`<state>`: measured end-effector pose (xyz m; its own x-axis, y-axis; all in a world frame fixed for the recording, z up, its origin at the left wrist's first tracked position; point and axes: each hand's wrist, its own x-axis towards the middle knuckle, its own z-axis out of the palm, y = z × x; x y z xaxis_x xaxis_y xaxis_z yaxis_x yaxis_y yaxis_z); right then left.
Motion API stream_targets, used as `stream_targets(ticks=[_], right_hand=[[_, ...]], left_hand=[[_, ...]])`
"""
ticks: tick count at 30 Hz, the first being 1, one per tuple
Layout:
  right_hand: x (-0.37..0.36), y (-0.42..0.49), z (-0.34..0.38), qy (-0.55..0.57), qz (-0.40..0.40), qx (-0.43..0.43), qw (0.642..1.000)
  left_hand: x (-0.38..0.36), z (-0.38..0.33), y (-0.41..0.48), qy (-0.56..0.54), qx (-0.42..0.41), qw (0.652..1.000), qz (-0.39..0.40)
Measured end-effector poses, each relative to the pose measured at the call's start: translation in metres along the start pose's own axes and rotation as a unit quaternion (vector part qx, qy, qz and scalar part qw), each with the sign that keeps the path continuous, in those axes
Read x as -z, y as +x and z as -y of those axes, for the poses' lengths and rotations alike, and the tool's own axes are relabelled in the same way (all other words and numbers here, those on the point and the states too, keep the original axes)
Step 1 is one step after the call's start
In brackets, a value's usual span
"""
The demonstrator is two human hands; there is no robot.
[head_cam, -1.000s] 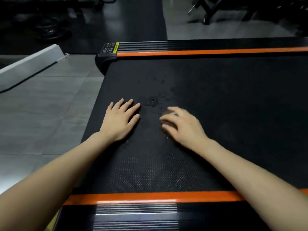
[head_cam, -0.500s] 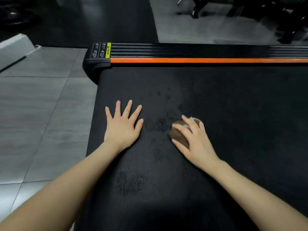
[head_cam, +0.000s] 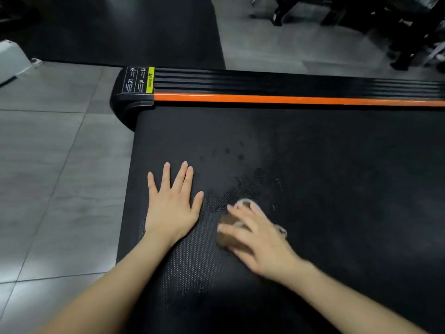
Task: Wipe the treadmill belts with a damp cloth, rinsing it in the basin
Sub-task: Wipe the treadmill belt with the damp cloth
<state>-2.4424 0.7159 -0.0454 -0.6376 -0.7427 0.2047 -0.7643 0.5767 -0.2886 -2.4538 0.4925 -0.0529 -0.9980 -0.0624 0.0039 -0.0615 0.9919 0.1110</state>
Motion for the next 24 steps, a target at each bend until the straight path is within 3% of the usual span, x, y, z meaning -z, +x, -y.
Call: stream_targets(ticks=[2,5,6,8,11,14,16,20,22,24], right_hand=[[-0.001,0.052,-0.041,-0.021,-0.036,-0.047,0.998],[-0.002,0.110,-0.078,-0.036,-0.073,-0.218,0.973],[-0.006,0.114,-0.076,-0.042,-0.079,-0.237,0.967],[-0.006,0.097,-0.053,-0.031,-0.084,-0.199,0.976],[-0.004,0.053,-0.022,0.018,-0.015,-0.084,0.996],[0.002,0.066,-0.049,-0.012,0.016,-0.009,1.000],[0.002,0.100,-0.078,-0.035,-0.021,-0.040,0.998],[-0.002,0.160,-0.111,-0.032,-0.082,-0.241,0.966],[-0.007,0.156,-0.093,-0.027,-0.105,-0.235,0.966],[-0.010,0.127,-0.064,-0.005,-0.094,-0.143,0.985]], left_hand=[[0.000,0.000,0.001,-0.002,0.001,1.000,-0.002],[0.000,0.001,0.002,-0.001,-0.002,1.000,-0.006],[0.001,0.001,0.002,-0.002,-0.004,1.000,-0.009],[0.001,0.001,0.002,-0.007,-0.006,1.000,-0.008],[0.000,0.001,0.002,0.005,-0.004,1.000,0.001],[0.000,0.000,0.003,0.010,-0.001,1.000,0.005],[-0.001,0.001,0.002,0.006,-0.001,1.000,0.001],[-0.001,0.001,0.002,0.005,-0.001,1.000,-0.006],[-0.001,0.001,0.002,0.006,0.001,1.000,-0.004],[-0.001,0.001,0.003,0.007,-0.003,1.000,-0.001]])
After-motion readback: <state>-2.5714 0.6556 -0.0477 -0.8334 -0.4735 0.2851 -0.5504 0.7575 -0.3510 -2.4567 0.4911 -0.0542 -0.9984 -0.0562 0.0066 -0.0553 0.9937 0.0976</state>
